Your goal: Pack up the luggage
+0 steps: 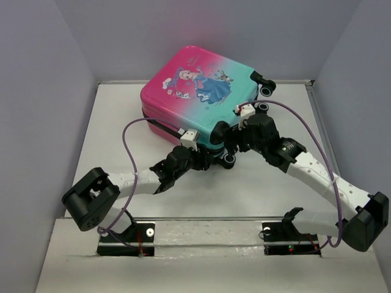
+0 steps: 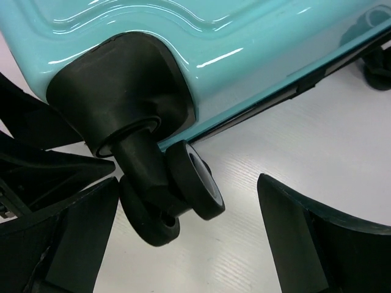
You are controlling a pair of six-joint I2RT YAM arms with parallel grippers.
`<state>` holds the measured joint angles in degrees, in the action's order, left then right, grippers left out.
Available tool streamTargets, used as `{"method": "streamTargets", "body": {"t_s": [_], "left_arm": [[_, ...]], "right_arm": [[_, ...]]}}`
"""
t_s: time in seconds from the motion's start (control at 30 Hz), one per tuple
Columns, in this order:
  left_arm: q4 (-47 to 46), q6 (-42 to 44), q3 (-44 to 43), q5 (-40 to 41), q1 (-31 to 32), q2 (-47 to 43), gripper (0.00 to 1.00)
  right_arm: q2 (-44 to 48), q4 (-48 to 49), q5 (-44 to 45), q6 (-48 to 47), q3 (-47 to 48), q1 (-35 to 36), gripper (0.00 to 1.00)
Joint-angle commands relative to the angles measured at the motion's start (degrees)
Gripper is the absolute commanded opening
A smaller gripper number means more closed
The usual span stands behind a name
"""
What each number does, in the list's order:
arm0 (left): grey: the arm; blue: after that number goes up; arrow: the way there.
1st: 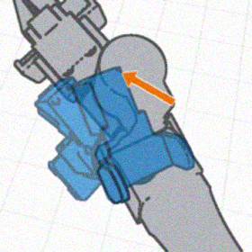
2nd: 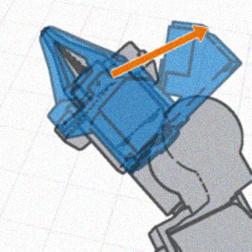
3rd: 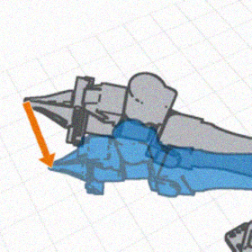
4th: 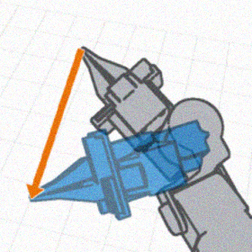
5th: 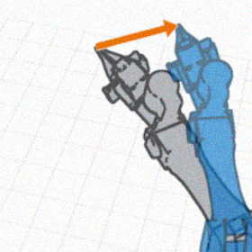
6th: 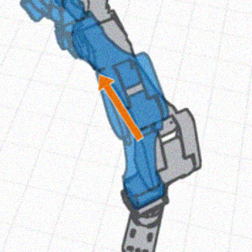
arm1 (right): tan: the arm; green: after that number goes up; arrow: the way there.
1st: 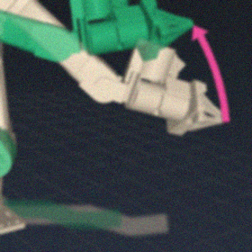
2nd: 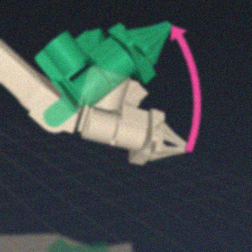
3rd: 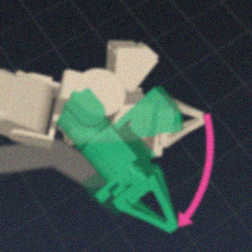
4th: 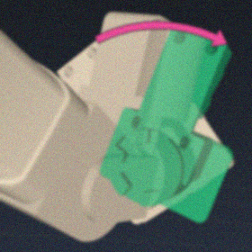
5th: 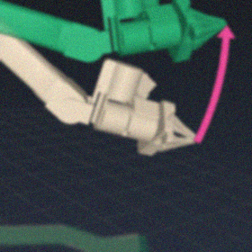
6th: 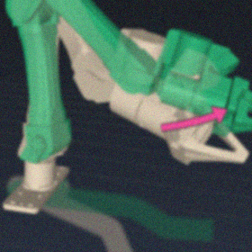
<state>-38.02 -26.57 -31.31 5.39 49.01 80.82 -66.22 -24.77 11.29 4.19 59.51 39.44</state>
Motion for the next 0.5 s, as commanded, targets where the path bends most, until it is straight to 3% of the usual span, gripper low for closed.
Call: {"method": "streamTargets", "body": {"t_s": [0.0, 0.2, 0.27, 0.3, 0.37, 0.4, 0.47], "left_arm": [[-4.69, 2.4, -2.97, 0.32, 0.03, 0.39, 0.63], [-4.69, 3.36, -3.23, 1.91, 0.03, 1.19, 0.54], [-5.04, 3.63, -3.41, 1.91, 0.03, 1.45, 0.44], [-5.39, 3.89, -3.32, 2.08, 0.03, 1.1, 0.37], [-5.4, 4.41, -3.14, 2.52, 0.03, 0.66, 0.27], [-5.4, 4.51, -2.97, 2.96, 0.03, 0.05, 0.16], [-5.31, 5.12, -2.97, 3.4, 0.03, -0.31, 0.06]], "right_arm": [[-3.9, 0.87, -11.81, -4.96, 4.3, -1.82, 0.99], [-8.75, 2.01, -13.31, -5.51, 5.8, -1.82, 0.84], [-8.58, 3.76, -13.13, -4.8, 5.18, -1.82, 0.62], [-8.41, 4.47, -13.22, -4.71, 4.4, -1.82, 0.46], [-7.88, 4.73, -12.18, -4.27, 3.87, -1.82, 0.3], [-7.7, 4.82, -11.91, -4.27, 3.69, -1.82, 0.18], [-7.61, 4.82, -11.64, -4.27, 3.51, -1.82, 0.09]]}}
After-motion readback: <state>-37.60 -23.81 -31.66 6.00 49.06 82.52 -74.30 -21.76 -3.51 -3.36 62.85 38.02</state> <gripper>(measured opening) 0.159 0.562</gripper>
